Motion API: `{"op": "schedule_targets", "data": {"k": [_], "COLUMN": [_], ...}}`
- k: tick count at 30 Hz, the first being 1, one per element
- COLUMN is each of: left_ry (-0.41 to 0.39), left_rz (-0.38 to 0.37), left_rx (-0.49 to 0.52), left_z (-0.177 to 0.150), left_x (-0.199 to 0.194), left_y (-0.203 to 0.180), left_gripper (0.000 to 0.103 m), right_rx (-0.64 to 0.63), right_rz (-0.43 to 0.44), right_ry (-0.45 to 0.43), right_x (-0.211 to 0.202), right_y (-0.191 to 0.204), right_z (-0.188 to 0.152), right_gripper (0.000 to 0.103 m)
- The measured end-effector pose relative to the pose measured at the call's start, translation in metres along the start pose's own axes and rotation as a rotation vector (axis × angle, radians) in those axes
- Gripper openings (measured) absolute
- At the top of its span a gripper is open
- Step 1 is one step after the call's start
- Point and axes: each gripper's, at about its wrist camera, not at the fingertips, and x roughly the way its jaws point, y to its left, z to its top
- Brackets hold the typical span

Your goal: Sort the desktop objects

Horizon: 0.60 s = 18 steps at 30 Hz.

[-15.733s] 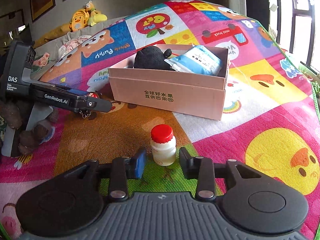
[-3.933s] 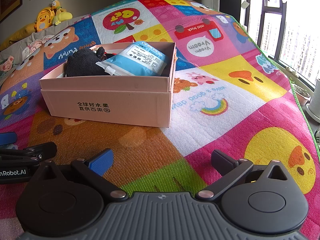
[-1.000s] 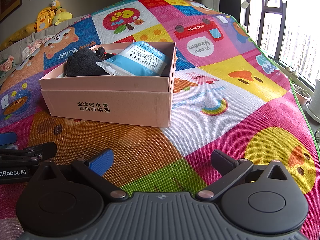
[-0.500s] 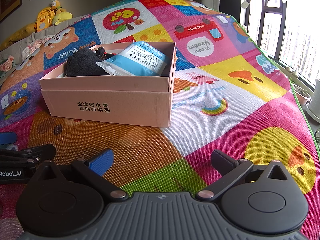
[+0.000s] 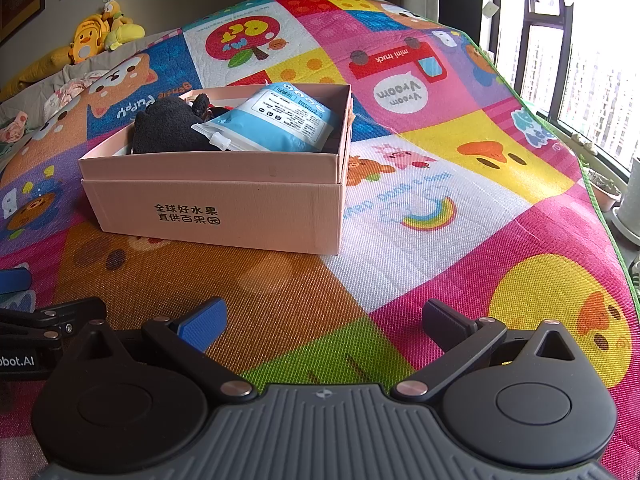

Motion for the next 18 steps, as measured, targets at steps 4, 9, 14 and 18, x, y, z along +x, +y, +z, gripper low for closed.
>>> {"op": "schedule_targets", "data": {"k": [4,9,14,18], "left_ry": [-0.001,-0.001,-0.001,-0.001], "left_rz": [0.001,0.000,0.000,0.001], "left_rx": [0.000,-0.001,-0.001,0.000], "left_z": [-0.0001,0.0000,0.0001,0.0001], "left_x": [-0.0002,-0.0002,-0.0002,-0.0003], "left_y": [0.0000,0.0001,0.0000,0.0000], "left_gripper": [0.103,0.103,0.103,0.103], "right_rx": [0.001,-0.002,-0.002,-0.001], "right_rz": [0.001,-0.001,-0.001,0.000], "right_ry": [-0.002,-0.002,-0.002,-0.002], "right_x": [0.0003,0.0006,0.0004,0.0003], "right_y": [-0.0001,0.0002,0.0001,0.0001], "right_z": [0.0002,0.0007,0.0004,0.0001], "right_gripper": [0.103,0.103,0.103,0.103]}}
